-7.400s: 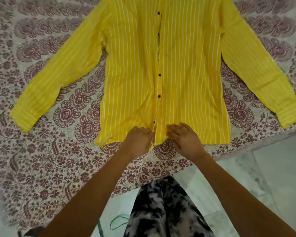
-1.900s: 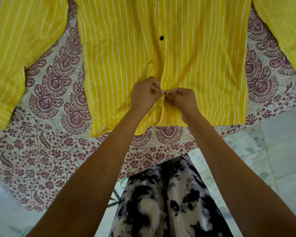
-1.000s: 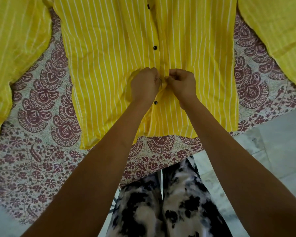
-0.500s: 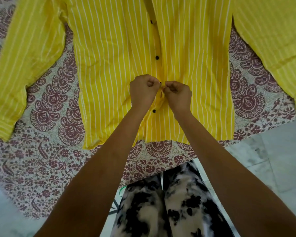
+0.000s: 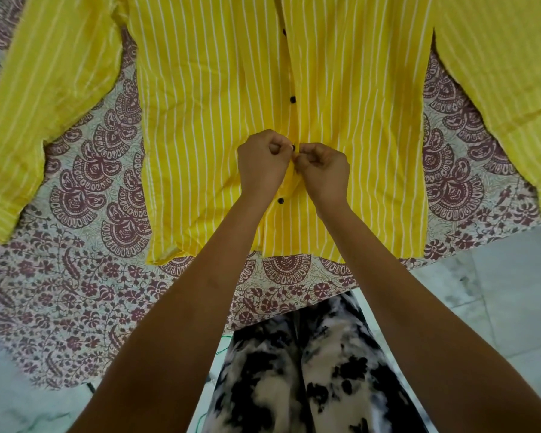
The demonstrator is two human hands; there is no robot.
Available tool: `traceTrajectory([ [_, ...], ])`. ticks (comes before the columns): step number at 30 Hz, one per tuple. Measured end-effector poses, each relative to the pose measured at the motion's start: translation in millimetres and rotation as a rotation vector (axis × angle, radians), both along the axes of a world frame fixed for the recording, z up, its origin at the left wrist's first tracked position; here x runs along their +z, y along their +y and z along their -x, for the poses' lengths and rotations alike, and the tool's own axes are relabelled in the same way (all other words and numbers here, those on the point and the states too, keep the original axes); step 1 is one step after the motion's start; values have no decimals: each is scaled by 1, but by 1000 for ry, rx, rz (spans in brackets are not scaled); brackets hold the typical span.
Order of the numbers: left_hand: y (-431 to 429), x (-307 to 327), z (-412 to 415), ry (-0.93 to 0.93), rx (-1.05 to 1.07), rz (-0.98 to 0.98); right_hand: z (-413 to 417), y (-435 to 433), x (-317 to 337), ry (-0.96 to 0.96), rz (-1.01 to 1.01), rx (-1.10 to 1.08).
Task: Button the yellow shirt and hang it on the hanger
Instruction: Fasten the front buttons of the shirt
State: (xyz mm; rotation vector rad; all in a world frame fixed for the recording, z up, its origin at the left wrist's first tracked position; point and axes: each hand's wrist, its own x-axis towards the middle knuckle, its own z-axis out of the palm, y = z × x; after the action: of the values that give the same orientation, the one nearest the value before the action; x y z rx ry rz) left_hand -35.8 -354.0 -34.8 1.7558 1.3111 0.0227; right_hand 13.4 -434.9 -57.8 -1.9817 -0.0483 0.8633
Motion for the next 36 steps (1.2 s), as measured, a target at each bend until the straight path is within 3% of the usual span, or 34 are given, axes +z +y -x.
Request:
traceTrajectory([
  [8, -1, -5, 3, -5, 5, -48, -3, -4, 2, 4, -77, 59],
  [15, 1, -4, 1, -4, -12, -9, -13, -7, 0, 240, -220, -33],
  [27, -6, 1, 3, -150, 290, 391, -5, -9, -5, -305, -27, 211],
  [36, -5, -11, -3, -134, 355, 471, -3, -11, -10, -254, -50, 122],
])
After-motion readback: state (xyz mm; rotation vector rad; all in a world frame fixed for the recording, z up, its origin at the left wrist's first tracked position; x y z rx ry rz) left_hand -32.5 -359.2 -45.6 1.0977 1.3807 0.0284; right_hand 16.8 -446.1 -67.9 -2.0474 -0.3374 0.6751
